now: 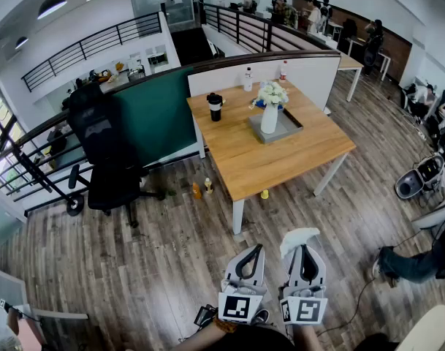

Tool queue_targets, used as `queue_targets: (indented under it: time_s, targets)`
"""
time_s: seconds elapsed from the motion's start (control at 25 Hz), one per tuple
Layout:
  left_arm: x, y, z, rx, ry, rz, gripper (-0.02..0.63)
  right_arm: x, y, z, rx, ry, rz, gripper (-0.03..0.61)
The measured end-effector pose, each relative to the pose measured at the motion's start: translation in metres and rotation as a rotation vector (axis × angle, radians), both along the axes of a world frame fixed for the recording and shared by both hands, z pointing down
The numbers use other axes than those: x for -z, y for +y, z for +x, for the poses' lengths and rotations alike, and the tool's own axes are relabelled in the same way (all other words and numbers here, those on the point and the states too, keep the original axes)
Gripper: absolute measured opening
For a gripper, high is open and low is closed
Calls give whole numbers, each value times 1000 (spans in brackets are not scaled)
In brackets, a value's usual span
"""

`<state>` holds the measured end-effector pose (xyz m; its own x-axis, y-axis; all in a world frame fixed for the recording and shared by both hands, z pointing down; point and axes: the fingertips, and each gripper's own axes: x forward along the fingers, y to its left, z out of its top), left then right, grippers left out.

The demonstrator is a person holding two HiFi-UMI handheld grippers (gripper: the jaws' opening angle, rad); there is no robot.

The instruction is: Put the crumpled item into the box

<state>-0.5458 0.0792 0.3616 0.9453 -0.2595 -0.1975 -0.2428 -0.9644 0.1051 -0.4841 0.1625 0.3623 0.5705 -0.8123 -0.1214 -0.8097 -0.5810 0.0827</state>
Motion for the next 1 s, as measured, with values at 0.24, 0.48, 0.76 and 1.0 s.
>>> queue_targets:
  time_s: [0.24, 0.48, 0.76, 1.0]
  targets:
    - [-5, -5, -11, 49, -22, -7, 23, -1, 2, 0, 15, -38, 2, 8]
    - [-6, -11, -4, 29, -11, -34, 23, -3, -7, 2, 15, -32, -19, 8]
    - [-11, -15, 14, -24, -15, -35, 23, -5, -10, 8, -20, -44, -32, 8]
    - [-23, -7, 36, -60, -53, -39, 23, -25, -8, 26, -34, -93, -45, 8]
